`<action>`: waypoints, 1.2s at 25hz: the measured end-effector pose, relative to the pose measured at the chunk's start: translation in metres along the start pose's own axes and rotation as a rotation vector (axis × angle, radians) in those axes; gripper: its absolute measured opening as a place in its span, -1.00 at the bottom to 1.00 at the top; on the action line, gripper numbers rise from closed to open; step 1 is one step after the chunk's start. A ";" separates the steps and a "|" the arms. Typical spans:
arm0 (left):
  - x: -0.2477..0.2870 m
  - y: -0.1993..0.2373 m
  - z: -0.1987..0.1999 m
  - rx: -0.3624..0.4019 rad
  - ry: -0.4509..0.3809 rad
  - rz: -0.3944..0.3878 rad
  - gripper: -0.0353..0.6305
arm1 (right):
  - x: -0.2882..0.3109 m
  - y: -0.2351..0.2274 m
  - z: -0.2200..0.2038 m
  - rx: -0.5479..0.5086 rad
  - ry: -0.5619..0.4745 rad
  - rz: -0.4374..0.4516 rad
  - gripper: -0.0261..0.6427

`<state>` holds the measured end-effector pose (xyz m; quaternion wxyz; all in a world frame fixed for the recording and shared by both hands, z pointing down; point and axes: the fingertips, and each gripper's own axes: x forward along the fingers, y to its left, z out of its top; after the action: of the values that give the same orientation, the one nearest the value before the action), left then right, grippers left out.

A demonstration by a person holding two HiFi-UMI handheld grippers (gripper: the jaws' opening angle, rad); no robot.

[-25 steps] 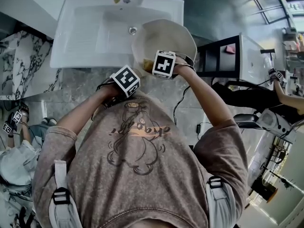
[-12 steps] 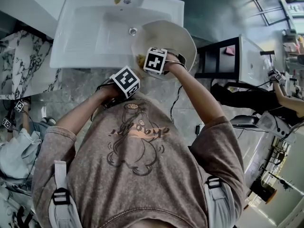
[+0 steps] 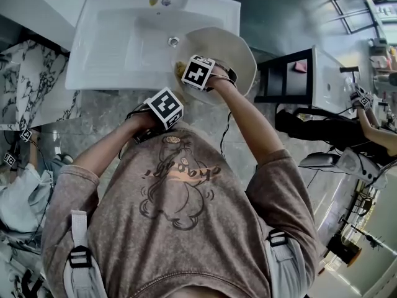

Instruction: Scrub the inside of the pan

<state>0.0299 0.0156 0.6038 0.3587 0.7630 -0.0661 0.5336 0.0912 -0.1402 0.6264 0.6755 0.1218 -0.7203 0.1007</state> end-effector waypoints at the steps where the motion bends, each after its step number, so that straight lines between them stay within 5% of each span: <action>1: 0.000 0.000 0.000 0.001 0.001 0.001 -0.71 | 0.001 -0.003 0.001 0.011 -0.005 -0.007 -0.50; 10: 0.000 -0.003 0.000 0.004 0.003 0.012 -0.71 | 0.008 -0.027 0.025 0.033 -0.116 -0.072 -0.50; 30: 0.001 0.001 0.000 0.002 -0.010 -0.003 -0.71 | 0.007 -0.090 -0.011 0.138 -0.025 -0.213 -0.50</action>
<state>0.0300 0.0152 0.6045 0.3583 0.7662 -0.0660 0.5294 0.1288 -0.2229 0.6327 0.6633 0.2449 -0.7030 0.0763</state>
